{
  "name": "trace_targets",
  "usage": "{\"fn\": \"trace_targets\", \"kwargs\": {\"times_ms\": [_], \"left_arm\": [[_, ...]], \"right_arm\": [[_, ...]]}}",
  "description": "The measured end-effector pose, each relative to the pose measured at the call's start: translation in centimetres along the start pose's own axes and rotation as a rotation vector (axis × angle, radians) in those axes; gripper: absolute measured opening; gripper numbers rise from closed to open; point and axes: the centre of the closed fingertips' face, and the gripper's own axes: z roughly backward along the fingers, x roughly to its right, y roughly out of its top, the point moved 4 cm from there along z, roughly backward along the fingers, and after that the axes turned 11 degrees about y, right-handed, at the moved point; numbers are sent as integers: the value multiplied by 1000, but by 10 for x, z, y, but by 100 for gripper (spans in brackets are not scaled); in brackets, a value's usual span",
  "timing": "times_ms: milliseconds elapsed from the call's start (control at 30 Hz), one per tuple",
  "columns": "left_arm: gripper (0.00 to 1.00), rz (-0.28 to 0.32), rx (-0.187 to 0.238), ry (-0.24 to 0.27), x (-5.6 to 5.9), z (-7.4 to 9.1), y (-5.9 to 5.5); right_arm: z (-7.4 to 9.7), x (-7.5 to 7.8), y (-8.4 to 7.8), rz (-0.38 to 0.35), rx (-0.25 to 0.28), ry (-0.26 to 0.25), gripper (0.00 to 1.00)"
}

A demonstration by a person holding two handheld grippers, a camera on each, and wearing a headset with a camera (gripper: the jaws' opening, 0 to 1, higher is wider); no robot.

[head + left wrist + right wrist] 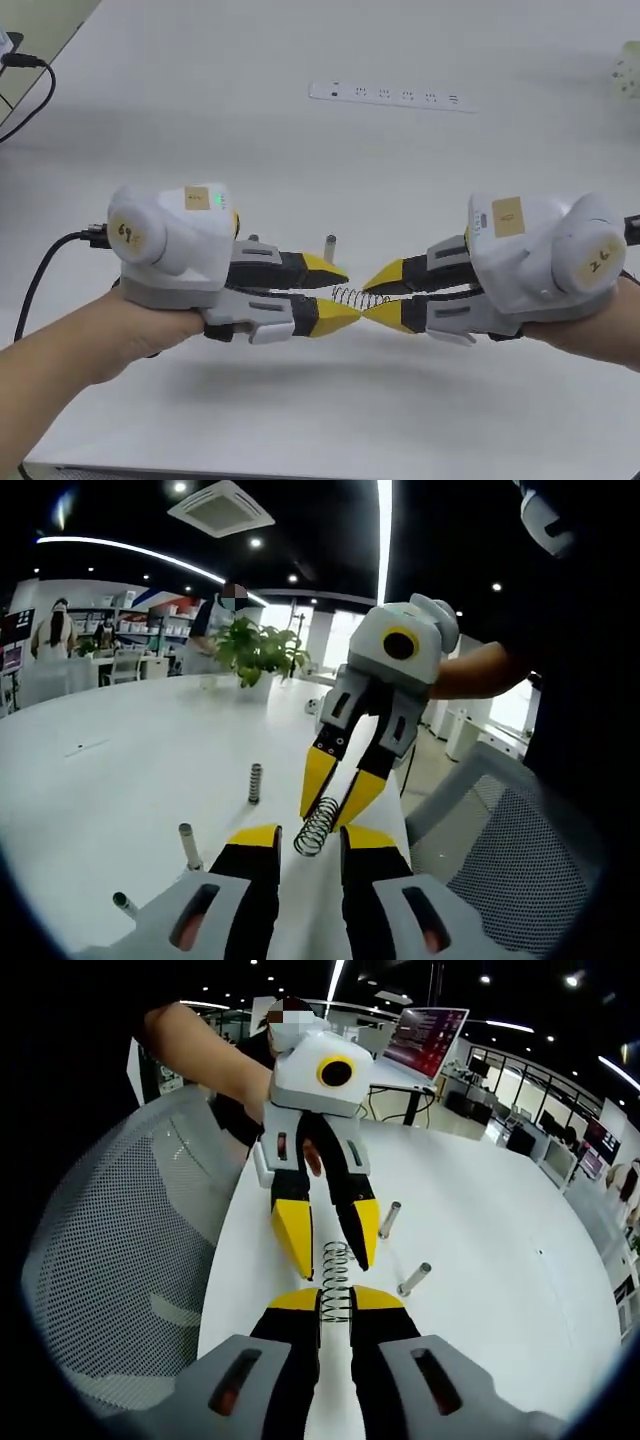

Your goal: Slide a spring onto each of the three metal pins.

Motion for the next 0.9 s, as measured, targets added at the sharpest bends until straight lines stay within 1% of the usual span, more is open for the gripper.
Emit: {"fn": "trace_targets", "kwargs": {"times_ms": [133, 200, 267, 600, 767, 900], "left_arm": [[11, -4, 4, -13, 3, 0, 0], [7, -11, 1, -21, 4, 1, 0], [6, -18, 1, -20, 5, 1, -1], [2, -48, 10, -43, 13, 4, 0], [2, -40, 12, -44, 13, 5, 0], [2, -37, 12, -47, 15, 6, 1]], "right_arm": [[0, -1, 2, 6, 5, 8, 8], [0, -1, 2, 9, 8, 9, 8], [0, -3, 2, 13, 8, 18, 8], [1, -7, 0, 21, 8, 43, 8], [1, -9, 1, 29, 11, 45, 8], [2, -9, 2, 19, 18, 44, 9]]}}
